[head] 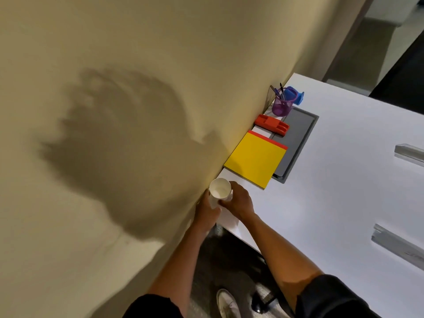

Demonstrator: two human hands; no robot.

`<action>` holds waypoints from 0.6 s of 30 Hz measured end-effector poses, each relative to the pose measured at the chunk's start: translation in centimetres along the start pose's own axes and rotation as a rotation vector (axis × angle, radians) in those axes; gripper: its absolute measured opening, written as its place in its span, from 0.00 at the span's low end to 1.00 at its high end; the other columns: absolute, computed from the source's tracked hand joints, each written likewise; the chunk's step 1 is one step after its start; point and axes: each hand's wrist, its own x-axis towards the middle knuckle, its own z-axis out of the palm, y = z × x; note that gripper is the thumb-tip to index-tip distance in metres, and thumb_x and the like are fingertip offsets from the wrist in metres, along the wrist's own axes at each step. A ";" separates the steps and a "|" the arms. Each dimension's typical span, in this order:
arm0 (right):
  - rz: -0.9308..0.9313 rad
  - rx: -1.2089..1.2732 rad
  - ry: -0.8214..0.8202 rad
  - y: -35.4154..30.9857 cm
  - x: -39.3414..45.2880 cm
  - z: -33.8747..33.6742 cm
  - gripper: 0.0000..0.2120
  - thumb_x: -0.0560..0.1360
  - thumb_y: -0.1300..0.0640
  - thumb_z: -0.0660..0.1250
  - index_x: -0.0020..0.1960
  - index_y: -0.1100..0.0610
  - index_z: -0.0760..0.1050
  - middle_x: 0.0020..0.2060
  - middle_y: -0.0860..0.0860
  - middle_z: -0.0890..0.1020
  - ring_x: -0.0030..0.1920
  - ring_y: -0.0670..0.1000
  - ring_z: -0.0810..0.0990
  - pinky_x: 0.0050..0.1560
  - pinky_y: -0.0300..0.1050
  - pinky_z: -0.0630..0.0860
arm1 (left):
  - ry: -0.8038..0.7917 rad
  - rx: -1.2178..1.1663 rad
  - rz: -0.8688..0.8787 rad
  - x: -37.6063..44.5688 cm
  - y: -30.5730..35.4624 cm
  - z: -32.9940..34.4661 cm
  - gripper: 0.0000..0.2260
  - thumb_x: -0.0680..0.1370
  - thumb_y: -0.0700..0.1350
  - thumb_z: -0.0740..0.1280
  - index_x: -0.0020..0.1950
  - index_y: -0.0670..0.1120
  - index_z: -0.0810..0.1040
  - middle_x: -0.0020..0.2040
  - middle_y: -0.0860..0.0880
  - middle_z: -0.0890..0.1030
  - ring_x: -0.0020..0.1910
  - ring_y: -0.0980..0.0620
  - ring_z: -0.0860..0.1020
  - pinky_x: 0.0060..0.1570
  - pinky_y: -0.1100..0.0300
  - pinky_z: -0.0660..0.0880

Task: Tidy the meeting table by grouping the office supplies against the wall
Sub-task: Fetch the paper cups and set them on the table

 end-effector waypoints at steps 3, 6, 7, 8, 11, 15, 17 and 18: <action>-0.007 0.042 0.031 -0.2 -0.4 -0.6 0.34 0.64 0.50 0.79 0.66 0.54 0.71 0.62 0.53 0.79 0.62 0.55 0.77 0.60 0.51 0.75 | 0.008 0.000 0.002 -0.2 0.5 0.3 0.33 0.76 0.36 0.67 0.77 0.47 0.58 0.74 0.46 0.67 0.74 0.47 0.64 0.73 0.47 0.64; -0.031 0.061 0.024 -0.3 -1.1 -1.7 0.33 0.66 0.52 0.79 0.67 0.55 0.70 0.62 0.53 0.78 0.62 0.55 0.77 0.59 0.49 0.74 | 0.024 0.013 0.030 -1.0 1.1 0.1 0.32 0.76 0.37 0.68 0.77 0.45 0.59 0.74 0.46 0.67 0.74 0.47 0.64 0.74 0.48 0.63; -0.040 0.056 0.024 -0.4 -1.4 -2.1 0.33 0.66 0.52 0.79 0.67 0.54 0.70 0.63 0.53 0.78 0.62 0.55 0.76 0.59 0.49 0.73 | 0.029 0.015 0.046 -1.2 1.3 0.0 0.31 0.76 0.36 0.68 0.76 0.45 0.60 0.74 0.46 0.67 0.74 0.47 0.64 0.74 0.48 0.62; -0.050 0.050 0.028 -0.6 -1.8 -2.6 0.32 0.66 0.51 0.78 0.67 0.54 0.70 0.63 0.52 0.78 0.62 0.55 0.76 0.59 0.48 0.73 | 0.034 0.017 0.059 -1.6 1.6 -0.2 0.31 0.76 0.36 0.68 0.76 0.45 0.60 0.74 0.45 0.67 0.74 0.47 0.64 0.74 0.48 0.62; -0.084 0.071 0.057 -1.5 -3.7 -4.2 0.31 0.66 0.51 0.79 0.66 0.55 0.72 0.62 0.52 0.79 0.61 0.55 0.77 0.59 0.49 0.74 | 0.047 0.035 0.092 -3.2 2.5 -0.8 0.29 0.76 0.35 0.66 0.76 0.45 0.61 0.74 0.45 0.68 0.73 0.46 0.65 0.73 0.48 0.63; -0.123 0.169 0.119 -2.3 -7.0 -6.1 0.32 0.65 0.50 0.79 0.66 0.54 0.72 0.63 0.51 0.79 0.62 0.53 0.76 0.57 0.45 0.72 | 0.087 0.076 0.186 -6.3 3.9 -1.2 0.26 0.76 0.36 0.67 0.73 0.42 0.65 0.72 0.43 0.70 0.71 0.44 0.68 0.71 0.53 0.64; -0.146 0.193 0.128 -2.7 -8.7 -7.4 0.32 0.66 0.48 0.79 0.66 0.53 0.72 0.63 0.51 0.79 0.62 0.53 0.76 0.58 0.47 0.74 | 0.134 0.064 0.258 -8.0 4.5 -1.1 0.24 0.75 0.35 0.68 0.71 0.40 0.68 0.69 0.42 0.74 0.69 0.43 0.71 0.68 0.54 0.66; -0.161 0.195 0.137 -2.8 -9.7 -8.1 0.32 0.66 0.47 0.79 0.66 0.53 0.72 0.63 0.51 0.79 0.62 0.53 0.76 0.59 0.48 0.74 | 0.153 0.038 0.293 -9.0 4.8 -1.1 0.23 0.75 0.35 0.68 0.70 0.40 0.70 0.67 0.42 0.75 0.67 0.42 0.72 0.67 0.54 0.68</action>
